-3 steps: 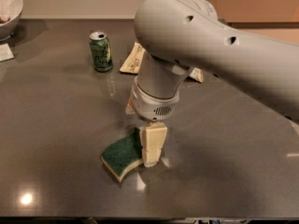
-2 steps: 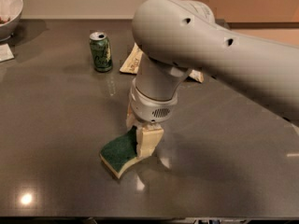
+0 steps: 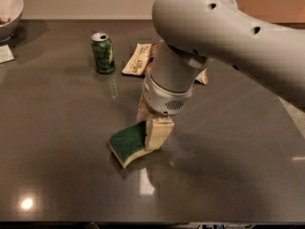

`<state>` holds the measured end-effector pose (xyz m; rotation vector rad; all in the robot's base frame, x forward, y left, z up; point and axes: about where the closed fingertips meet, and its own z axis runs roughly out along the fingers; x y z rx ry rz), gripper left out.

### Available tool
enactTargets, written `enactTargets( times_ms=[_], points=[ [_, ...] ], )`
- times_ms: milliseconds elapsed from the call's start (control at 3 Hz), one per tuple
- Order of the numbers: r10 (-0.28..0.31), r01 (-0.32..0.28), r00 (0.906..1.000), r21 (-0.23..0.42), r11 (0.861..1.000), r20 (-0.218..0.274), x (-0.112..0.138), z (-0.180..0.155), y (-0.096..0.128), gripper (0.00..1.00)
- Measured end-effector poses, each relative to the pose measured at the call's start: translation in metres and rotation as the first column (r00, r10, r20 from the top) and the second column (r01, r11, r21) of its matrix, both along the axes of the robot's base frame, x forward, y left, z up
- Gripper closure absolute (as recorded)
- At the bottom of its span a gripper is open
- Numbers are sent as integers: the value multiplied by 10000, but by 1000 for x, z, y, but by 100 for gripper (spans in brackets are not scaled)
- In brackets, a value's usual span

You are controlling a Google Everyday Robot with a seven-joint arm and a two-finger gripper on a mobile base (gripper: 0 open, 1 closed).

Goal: Move sponge near brown chip bag

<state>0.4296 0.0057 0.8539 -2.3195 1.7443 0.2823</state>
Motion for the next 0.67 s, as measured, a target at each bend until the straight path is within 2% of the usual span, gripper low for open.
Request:
enactTargets(
  times_ms=[333, 667],
  points=[
    [-880, 877, 9956, 95, 9961, 326, 31, 14, -17, 100],
    [-1992, 1991, 9777, 77, 9799, 661, 72, 20, -36, 100]
  ],
)
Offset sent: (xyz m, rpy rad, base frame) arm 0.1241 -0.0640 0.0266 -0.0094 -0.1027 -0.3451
